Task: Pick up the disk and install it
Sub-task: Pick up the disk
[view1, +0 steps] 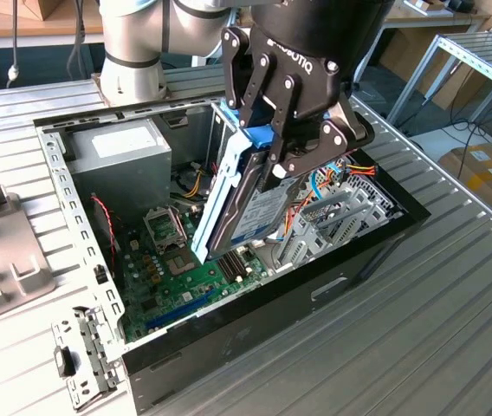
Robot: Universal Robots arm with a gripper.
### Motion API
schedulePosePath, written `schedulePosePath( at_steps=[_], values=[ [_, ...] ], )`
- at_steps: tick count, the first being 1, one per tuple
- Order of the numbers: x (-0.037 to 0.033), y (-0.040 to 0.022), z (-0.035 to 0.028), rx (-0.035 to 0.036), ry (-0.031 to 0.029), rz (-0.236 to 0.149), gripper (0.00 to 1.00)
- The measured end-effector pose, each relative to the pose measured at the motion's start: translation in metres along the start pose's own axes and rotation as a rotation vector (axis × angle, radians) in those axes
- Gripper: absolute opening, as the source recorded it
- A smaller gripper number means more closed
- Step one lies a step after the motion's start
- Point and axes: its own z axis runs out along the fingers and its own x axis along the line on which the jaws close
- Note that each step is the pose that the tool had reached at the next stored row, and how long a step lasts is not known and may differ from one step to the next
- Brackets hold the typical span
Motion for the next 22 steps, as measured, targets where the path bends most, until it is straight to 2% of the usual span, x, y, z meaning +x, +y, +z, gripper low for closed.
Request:
schedulePosePath(
  at_steps=[10,22],
  values=[
    [0.0024,-0.0093,-0.0001,0.0,0.0,0.0,0.37],
    [0.0043,-0.0164,-0.0002,0.0,0.0,0.0,0.37]
  ],
)
